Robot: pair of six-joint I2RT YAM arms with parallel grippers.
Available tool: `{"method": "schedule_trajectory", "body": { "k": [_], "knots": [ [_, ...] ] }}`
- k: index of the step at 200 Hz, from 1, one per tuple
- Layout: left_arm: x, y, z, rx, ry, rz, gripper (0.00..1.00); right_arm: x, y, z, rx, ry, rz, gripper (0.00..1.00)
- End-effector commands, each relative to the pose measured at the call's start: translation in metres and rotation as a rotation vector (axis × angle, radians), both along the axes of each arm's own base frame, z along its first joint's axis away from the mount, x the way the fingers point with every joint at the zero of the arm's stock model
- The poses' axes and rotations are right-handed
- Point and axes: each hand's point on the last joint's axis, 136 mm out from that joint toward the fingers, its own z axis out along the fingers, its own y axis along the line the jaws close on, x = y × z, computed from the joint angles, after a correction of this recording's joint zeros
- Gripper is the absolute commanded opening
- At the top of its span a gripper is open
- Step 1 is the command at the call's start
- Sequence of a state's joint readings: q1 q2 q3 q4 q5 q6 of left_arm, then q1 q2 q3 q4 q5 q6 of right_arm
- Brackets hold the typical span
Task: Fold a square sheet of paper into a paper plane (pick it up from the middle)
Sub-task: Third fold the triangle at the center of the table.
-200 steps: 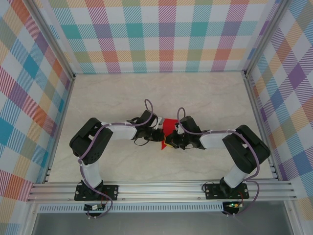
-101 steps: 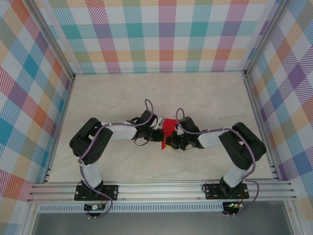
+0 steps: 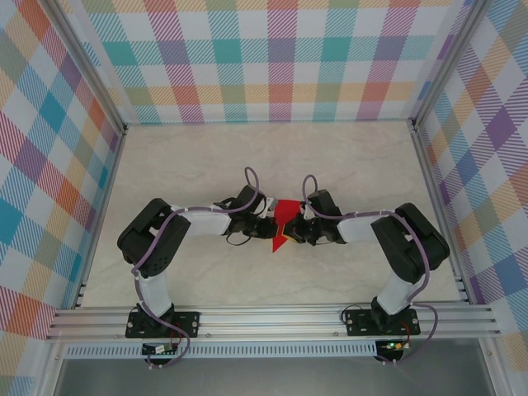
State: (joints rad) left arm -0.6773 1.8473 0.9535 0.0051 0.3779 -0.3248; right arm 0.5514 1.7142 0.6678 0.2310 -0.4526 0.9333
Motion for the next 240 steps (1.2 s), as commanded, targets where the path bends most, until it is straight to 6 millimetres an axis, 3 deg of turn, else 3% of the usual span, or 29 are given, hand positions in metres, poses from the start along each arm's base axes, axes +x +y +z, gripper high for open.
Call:
{"method": "schedule_trajectory", "body": {
  "k": [1, 28, 49, 87, 170, 240],
  "knots": [
    [-0.015, 0.022, -0.037, 0.108, 0.09, 0.008, 0.0, -0.001, -0.003, -0.012, -0.03, 0.006, 0.004, 0.06],
    [-0.015, 0.022, -0.037, 0.111, 0.092, 0.006, 0.0, 0.001, 0.0, -0.009, -0.024, 0.001, 0.017, 0.06],
    [-0.015, 0.022, -0.037, 0.115, 0.091, 0.005, 0.0, 0.006, 0.002, 0.008, 0.011, -0.031, 0.026, 0.07],
    [-0.015, 0.023, -0.038, 0.118, 0.094, 0.006, 0.0, 0.019, -0.011, 0.022, 0.017, -0.079, 0.005, 0.07],
    [-0.015, 0.023, -0.038, 0.12, 0.095, 0.006, 0.0, 0.019, -0.024, -0.022, -0.053, 0.001, -0.015, 0.06],
    [-0.016, 0.024, -0.038, 0.123, 0.094, 0.005, 0.0, 0.038, -0.029, 0.019, 0.014, -0.08, -0.029, 0.07]
  ]
}}
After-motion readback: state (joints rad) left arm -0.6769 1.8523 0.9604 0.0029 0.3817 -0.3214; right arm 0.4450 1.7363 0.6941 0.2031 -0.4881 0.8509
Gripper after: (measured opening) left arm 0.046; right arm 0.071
